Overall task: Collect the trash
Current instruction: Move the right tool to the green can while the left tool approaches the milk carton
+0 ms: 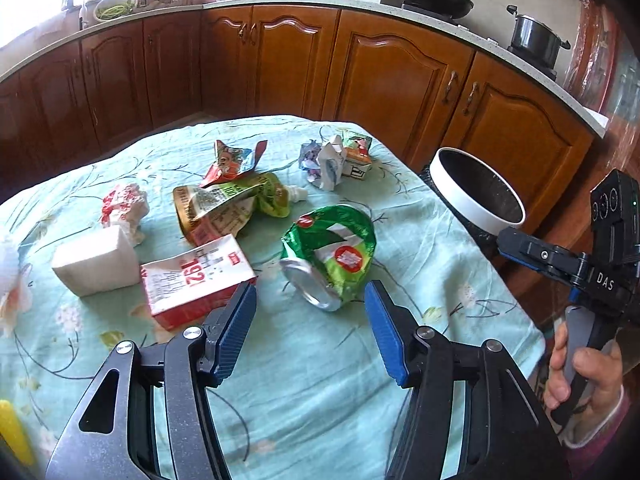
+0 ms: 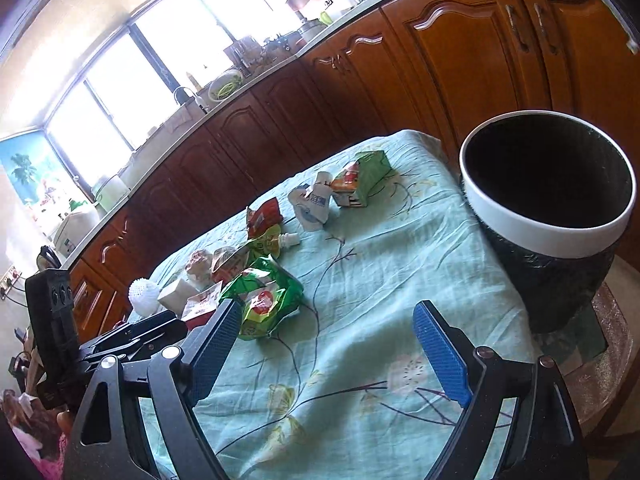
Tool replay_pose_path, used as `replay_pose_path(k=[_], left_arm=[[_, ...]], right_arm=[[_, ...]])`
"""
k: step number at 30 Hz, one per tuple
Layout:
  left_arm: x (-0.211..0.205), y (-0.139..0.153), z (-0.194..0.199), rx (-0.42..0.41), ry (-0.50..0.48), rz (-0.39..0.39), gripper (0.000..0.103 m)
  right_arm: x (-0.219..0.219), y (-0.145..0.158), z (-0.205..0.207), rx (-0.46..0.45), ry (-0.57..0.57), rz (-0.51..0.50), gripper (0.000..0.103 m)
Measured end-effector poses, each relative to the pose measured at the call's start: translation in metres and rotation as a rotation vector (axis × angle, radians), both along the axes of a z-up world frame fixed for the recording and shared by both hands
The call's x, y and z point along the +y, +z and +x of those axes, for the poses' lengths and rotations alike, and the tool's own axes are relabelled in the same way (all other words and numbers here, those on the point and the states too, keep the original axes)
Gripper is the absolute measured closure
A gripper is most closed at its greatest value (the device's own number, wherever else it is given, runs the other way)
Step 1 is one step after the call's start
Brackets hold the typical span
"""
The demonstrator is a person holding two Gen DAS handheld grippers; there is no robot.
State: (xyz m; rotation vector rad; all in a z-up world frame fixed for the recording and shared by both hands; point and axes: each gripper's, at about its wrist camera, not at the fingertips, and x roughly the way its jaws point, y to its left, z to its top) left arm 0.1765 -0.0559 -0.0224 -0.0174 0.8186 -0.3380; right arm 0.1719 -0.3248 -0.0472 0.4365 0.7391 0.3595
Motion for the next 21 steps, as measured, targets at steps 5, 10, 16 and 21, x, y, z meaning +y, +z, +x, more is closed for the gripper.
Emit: replay_pose_path(k=[5,10,16,21], left_arm=[[0.018,-0.004,0.003,0.003,-0.019,0.032,0.043],[0.029,-0.004,0.013,-0.009,-0.145,0.095,0.033],[0.033,-0.013,0.038,-0.015,-0.199,0.261,0.032],[0.036,-0.026,0.062,0.012,-0.254,0.296,0.03]], right_arm=[[0.023,-0.008,0.003,0.032,0.053,0.025,0.014],[0.043,-0.018,0.013,0.074,0.102,0.058,0.016],[0.056,-0.037,0.03,0.132,0.107,0.12,0.034],[0.063,-0.054,0.048,0.199,0.118,0.202,0.037]])
